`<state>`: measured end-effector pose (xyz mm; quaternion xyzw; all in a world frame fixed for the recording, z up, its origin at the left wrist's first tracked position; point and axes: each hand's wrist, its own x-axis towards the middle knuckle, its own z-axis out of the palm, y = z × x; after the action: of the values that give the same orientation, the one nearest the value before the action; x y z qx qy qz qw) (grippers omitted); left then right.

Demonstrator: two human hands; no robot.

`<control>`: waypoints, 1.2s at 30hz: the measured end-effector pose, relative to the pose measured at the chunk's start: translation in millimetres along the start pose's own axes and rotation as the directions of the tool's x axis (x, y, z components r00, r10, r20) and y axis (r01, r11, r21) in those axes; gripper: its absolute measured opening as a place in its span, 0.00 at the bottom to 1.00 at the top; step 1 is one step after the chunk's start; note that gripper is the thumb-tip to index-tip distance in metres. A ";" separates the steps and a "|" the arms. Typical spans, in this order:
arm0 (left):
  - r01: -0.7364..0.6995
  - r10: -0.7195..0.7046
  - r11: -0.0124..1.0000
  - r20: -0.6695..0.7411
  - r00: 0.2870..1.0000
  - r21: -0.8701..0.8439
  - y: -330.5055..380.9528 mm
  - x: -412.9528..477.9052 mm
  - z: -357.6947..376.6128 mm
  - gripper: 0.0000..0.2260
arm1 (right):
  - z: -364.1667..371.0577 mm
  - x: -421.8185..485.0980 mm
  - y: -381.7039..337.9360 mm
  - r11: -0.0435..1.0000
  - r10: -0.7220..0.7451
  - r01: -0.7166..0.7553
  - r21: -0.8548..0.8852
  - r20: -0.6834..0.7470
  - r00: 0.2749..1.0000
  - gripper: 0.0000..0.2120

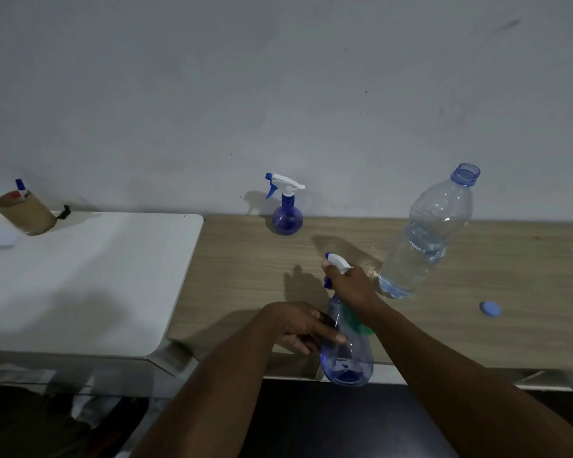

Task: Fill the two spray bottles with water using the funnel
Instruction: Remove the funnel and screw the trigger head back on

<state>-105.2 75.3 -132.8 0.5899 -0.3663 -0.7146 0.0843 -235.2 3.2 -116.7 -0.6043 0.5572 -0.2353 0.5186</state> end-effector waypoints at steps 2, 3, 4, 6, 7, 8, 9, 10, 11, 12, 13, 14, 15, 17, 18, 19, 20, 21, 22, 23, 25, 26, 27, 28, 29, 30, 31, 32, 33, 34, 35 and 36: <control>0.014 -0.015 0.999 0.006 1.000 0.037 0.0 1.8 1.4 0.24 | -0.3 2.9 6.6 1.000 -0.001 0.002 -0.015 0.021 1.000 0.17; 0.021 -0.022 0.999 0.009 1.000 0.043 -0.4 3.3 2.0 0.26 | -0.8 4.1 9.2 1.000 0.003 -0.002 -0.015 0.025 1.000 0.19; 0.032 -0.033 0.999 0.014 0.999 0.042 -1.0 4.8 2.6 0.26 | -1.4 4.4 10.3 1.000 0.004 -0.004 -0.018 0.027 1.000 0.20; 0.039 -0.039 0.999 0.019 0.999 0.032 -1.6 7.5 3.5 0.26 | -1.8 4.4 10.6 1.000 0.001 0.000 -0.024 0.029 1.000 0.18; 0.032 -0.033 0.999 0.015 0.999 0.044 -0.8 7.4 3.9 0.25 | -1.5 3.5 10.3 1.000 -0.004 0.004 -0.005 0.033 0.999 0.17; 0.026 -0.026 0.998 0.008 1.000 0.061 0.2 7.0 4.3 0.24 | -0.9 3.0 9.9 1.000 -0.008 0.007 0.021 0.034 0.999 0.16; 0.019 -0.018 0.997 -0.004 1.000 0.075 1.3 6.1 4.9 0.23 | 0.1 2.7 9.8 0.999 -0.019 0.018 0.038 0.028 0.999 0.17; 0.008 -0.007 0.997 -0.015 1.000 0.081 1.8 5.7 4.8 0.22 | 0.9 3.3 10.1 0.999 -0.032 0.032 0.035 0.022 0.999 0.18; 0.003 -0.001 0.997 -0.024 1.000 0.081 2.2 5.0 4.7 0.22 | 1.4 4.0 10.6 0.999 -0.045 0.044 0.022 0.025 0.999 0.19; 0.002 0.000 0.997 -0.027 1.000 0.080 2.2 4.3 4.3 0.21 | 1.4 4.8 11.2 0.999 -0.050 0.050 0.005 0.039 0.998 0.19; 0.006 -0.004 0.997 -0.027 1.000 0.079 2.1 3.3 4.2 0.21 | 1.1 5.0 11.0 0.999 -0.049 0.049 -0.005 0.062 0.997 0.20; 0.008 -0.006 0.997 -0.026 1.000 0.078 1.5 2.7 4.0 0.21 | 0.7 5.1 10.7 0.999 -0.040 0.042 -0.015 0.080 0.996 0.20; 0.015 -0.013 0.997 -0.026 1.000 0.076 0.8 2.8 3.6 0.21 | 0.5 5.4 10.3 0.999 -0.032 0.034 -0.019 0.091 0.995 0.20; 0.026 -0.025 0.997 -0.019 1.000 0.072 0.5 2.2 4.1 0.19 | 2.7 6.1 11.0 0.999 -0.021 0.024 -0.028 0.103 0.994 0.19; 0.028 -0.027 0.997 -0.013 1.000 0.073 0.1 2.8 4.9 0.17 | 4.9 6.9 12.4 0.999 -0.018 0.020 -0.027 0.100 0.995 0.19; 0.028 -0.027 0.997 -0.006 1.000 0.076 -0.8 4.2 5.4 0.15 | 6.5 7.7 13.8 1.000 -0.011 0.013 -0.022 0.095 0.995 0.19; 0.027 -0.027 0.997 0.001 1.000 0.078 -1.2 4.7 6.1 0.15 | 8.2 8.9 15.2 1.000 -0.003 0.005 -0.019 0.094 0.996 0.19; 0.027 -0.028 0.996 0.007 1.000 0.080 -1.4 4.4 6.6 0.15 | 9.7 9.5 16.2 1.000 0.004 -0.002 -0.022 0.101 0.995 0.20; 0.032 -0.033 0.996 0.011 0.999 0.082 -1.9 4.2 6.3 0.16 | 10.5 9.5 16.7 1.000 0.008 -0.005 -0.026 0.112 0.994 0.21; 0.038 -0.039 0.996 0.013 0.999 0.080 -2.8 4.4 5.5 0.17 | 11.1 9.3 16.6 1.000 0.010 -0.006 -0.028 0.121 0.993 0.21; 0.046 -0.047 0.996 0.007 0.999 0.077 -4.4 3.8 3.3 0.21 | 11.5 8.5 15.8 0.999 0.002 0.003 -0.037 0.133 0.991 0.20; 0.047 -0.048 0.996 0.000 0.999 0.076 -4.9 3.4 2.1 0.23 | 11.6 8.2 15.7 0.999 -0.001 0.008 -0.046 0.136 0.991 0.19; 0.046 -0.045 0.996 -0.005 0.999 0.075 -5.6 3.8 1.0 0.23 | 11.8 8.3 16.1 0.999 0.004 0.003 -0.053 0.130 0.991 0.17; 0.040 -0.040 0.996 -0.009 0.999 0.078 -6.0 4.0 0.4 0.24 | 12.3 7.8 16.2 0.999 0.008 -0.002 -0.053 0.121 0.993 0.16; 0.035 -0.034 0.996 -0.013 0.999 0.083 -5.5 3.0 0.8 0.23 | 12.8 7.6 16.4 0.999 0.014 -0.009 -0.049 0.109 0.994 0.15; 0.031 -0.030 0.996 -0.017 0.999 0.087 -4.8 2.0 1.0 0.23 | 13.9 8.1 17.2 0.999 0.020 -0.017 -0.031 0.094 0.995 0.15; 0.026 -0.025 0.995 -0.020 0.999 0.091 -4.8 2.1 0.4 0.22 | 15.1 8.3 17.3 1.000 0.025 -0.024 -0.010 0.079 0.997 0.15; 0.022 -0.020 0.995 -0.023 1.000 0.099 -5.2 2.6 -0.8 0.22 | 15.9 8.9 17.1 1.000 0.015 -0.015 0.000 0.069 0.997 0.17; 0.021 -0.018 0.994 -0.027 0.999 0.106 -4.8 1.9 -1.8 0.22 | 16.9 9.9 16.8 1.000 -0.004 0.004 -0.008 0.063 0.998 0.18; 0.024 -0.021 0.993 -0.029 0.999 0.113 -4.4 1.1 -2.7 0.22 | 17.2 9.4 15.5 0.999 -0.019 0.021 -0.024 0.065 0.998 0.19; 0.027 -0.023 0.992 -0.030 0.999 0.120 -4.5 0.4 -4.0 0.21 | 16.6 8.3 12.8 0.999 -0.022 0.025 -0.043 0.073 0.997 0.20; 0.027 -0.023 0.992 -0.027 0.999 0.125 -4.7 0.1 -6.1 0.20 | 15.1 7.0 9.3 0.998 -0.022 0.027 -0.059 0.085 0.996 0.19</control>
<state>-98.3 76.0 -136.1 0.6076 -0.4019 -0.6837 0.0428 -224.3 3.8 -132.3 -0.6358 0.5343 -0.1989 0.5203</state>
